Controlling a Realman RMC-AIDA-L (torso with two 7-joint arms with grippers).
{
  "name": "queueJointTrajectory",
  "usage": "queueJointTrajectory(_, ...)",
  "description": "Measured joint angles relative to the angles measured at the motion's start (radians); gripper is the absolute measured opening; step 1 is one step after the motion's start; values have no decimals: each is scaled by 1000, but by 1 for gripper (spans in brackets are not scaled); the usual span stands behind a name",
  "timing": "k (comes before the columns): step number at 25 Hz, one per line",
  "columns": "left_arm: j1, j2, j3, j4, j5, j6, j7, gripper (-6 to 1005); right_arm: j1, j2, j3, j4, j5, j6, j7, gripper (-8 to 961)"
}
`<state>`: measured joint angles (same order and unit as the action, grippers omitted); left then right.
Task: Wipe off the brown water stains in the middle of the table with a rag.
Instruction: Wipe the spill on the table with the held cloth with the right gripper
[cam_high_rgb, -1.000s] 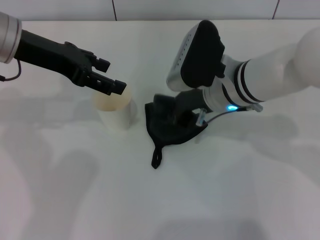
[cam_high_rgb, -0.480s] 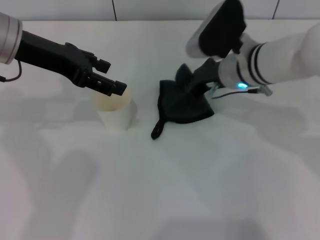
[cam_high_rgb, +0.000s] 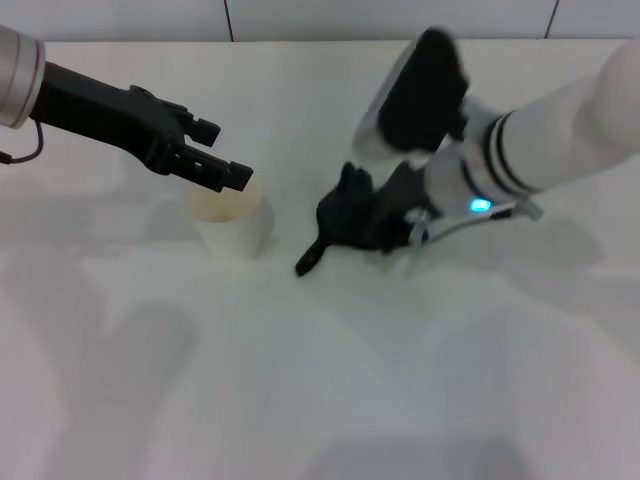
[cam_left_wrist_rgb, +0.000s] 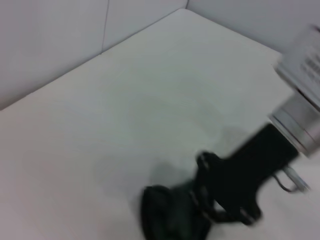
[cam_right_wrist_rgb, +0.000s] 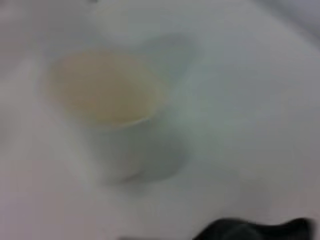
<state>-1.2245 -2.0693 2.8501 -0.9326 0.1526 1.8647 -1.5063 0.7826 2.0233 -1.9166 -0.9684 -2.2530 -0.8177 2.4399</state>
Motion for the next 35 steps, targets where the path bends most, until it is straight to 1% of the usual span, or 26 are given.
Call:
queueJointTrajectory(1, 0, 0, 0, 0, 0, -1, 0, 893, 4, 1, -32, -30, 0, -46, -1, 21)
queueJointTrajectory(3, 0, 0, 0, 0, 0, -3, 0, 893, 6, 1, -58, -62, 0, -90, -2, 20)
queueJointTrajectory(6, 2, 0, 0, 0, 1, -4, 1, 893, 2, 1, -75, -115, -1, -167, -8, 20)
queueJointTrajectory(9, 5, 0, 0, 0, 2, -4, 1, 893, -3, -1, -64, -149, -1, -252, -19, 19)
queueJointTrajectory(14, 8, 0, 0, 0, 5, -4, 1, 893, -10, -6, 7, -150, -17, -315, -22, 19)
queueJointTrajectory(18, 9, 0, 0, 0, 8, -5, 2, 893, -35, -5, 58, -151, -23, -294, -25, 20)
queueJointTrajectory(20, 9, 0, 0, 0, 8, -5, 1, 893, -43, -4, 66, -152, -24, -261, -26, 20)
queueJointTrajectory(22, 7, 0, 0, 0, 8, -6, 1, 893, -43, -4, 66, -152, -24, -261, -26, 20)
queueJointTrajectory(23, 6, 0, 0, 0, 8, -6, 1, 893, -46, -4, 67, -149, -31, -230, -25, 21)
queueJointTrajectory(24, 6, 0, 0, 0, 8, -6, 1, 893, -51, -2, 98, -123, -54, -152, -14, 21)
queueJointTrajectory(25, 6, 0, 0, 0, 8, -6, 1, 893, -52, -2, 108, -117, -56, -143, -13, 21)
queueJointTrajectory(26, 6, 0, 0, 0, 8, -6, 1, 893, -55, -1, 162, -95, -54, -117, -12, 21)
queueJointTrajectory(27, 7, 0, 0, 0, 8, -6, 1, 893, -55, -1, 162, -95, -54, -117, -12, 22)
queueJointTrajectory(31, 8, 0, 0, 0, 8, -6, 1, 893, -72, 0, 247, -81, -48, -76, -12, 22)
queueJointTrajectory(35, 8, 0, 0, 0, 8, -6, 2, 893, -80, 0, 248, -81, -39, -46, -12, 23)
